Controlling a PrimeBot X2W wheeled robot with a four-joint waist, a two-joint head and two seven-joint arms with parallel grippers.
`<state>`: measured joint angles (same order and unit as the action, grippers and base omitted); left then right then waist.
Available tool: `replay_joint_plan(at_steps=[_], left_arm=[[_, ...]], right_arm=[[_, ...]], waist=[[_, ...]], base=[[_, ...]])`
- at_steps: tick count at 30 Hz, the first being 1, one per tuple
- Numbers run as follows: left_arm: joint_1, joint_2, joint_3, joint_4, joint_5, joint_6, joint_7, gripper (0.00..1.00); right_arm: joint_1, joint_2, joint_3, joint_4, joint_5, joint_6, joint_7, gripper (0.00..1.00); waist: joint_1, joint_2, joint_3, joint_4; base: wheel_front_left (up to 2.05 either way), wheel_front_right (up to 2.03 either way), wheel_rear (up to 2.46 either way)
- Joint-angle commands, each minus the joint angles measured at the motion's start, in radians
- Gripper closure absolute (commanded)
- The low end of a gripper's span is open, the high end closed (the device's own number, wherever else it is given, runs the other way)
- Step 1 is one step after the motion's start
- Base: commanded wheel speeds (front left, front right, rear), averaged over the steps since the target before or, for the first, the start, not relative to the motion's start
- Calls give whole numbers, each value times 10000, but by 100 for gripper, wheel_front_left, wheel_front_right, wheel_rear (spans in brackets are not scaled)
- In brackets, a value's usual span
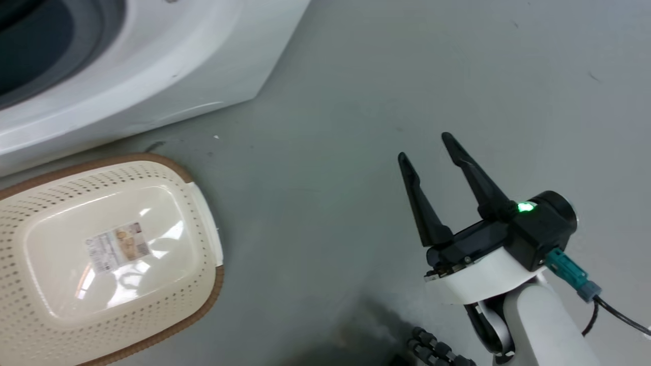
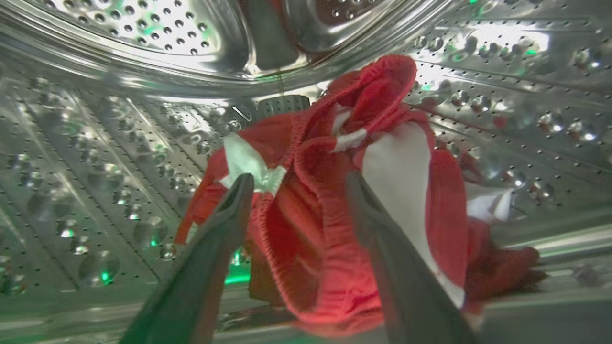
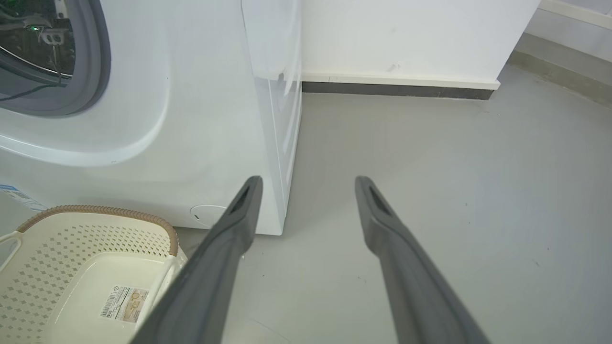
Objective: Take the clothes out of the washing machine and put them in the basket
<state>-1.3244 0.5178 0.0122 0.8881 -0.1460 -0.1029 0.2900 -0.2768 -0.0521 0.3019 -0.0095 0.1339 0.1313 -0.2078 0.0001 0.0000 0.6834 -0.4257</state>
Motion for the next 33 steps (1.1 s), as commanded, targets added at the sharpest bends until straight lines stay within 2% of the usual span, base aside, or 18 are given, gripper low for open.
replay_joint_plan(at_steps=[1, 6, 17, 18, 19, 26, 33], left_arm=[[-166, 21, -9, 20, 1, -22, 61, 0], [-708, 380, -128, 219, -15, -53, 1047, 0], [-1056, 706, -186, 422, -137, 293, 3318, 0], [-1028, 780, -231, 308, -69, 318, 3276, 63], [-981, 827, -253, 243, -71, 335, 3265, 100], [-622, 1100, -295, -174, 19, 531, 2634, 100], [13, 1165, -302, -365, 168, 949, 568, 100]], right_arm=[[-177, 32, 35, 20, 36, -10, -55, 0], [-228, 29, 508, 166, 320, -9, -212, 0], [-278, 31, 936, 363, 697, -9, -344, 0], [-287, 31, 947, 379, 688, -9, -360, 0], [-294, 32, 962, 385, 740, -9, -369, 0], [-361, 29, 856, 490, 890, -10, -411, 0], [-344, 29, 464, 622, 839, -9, -439, 0]], waist=[[-1, 0, 240, -246], [-1, 0, 501, -611], [-1, 0, 824, -1042], [-1, 0, 830, -1053], [-1, 0, 833, -1060], [-1, 0, 748, -1047], [-1, 0, 357, -927]], base=[[0, 0, 0], [0, 0, 0], [0, 0, 0], [0, 0, 0], [0, 0, 0], [0, 0, 0], [0, 0, 0]])
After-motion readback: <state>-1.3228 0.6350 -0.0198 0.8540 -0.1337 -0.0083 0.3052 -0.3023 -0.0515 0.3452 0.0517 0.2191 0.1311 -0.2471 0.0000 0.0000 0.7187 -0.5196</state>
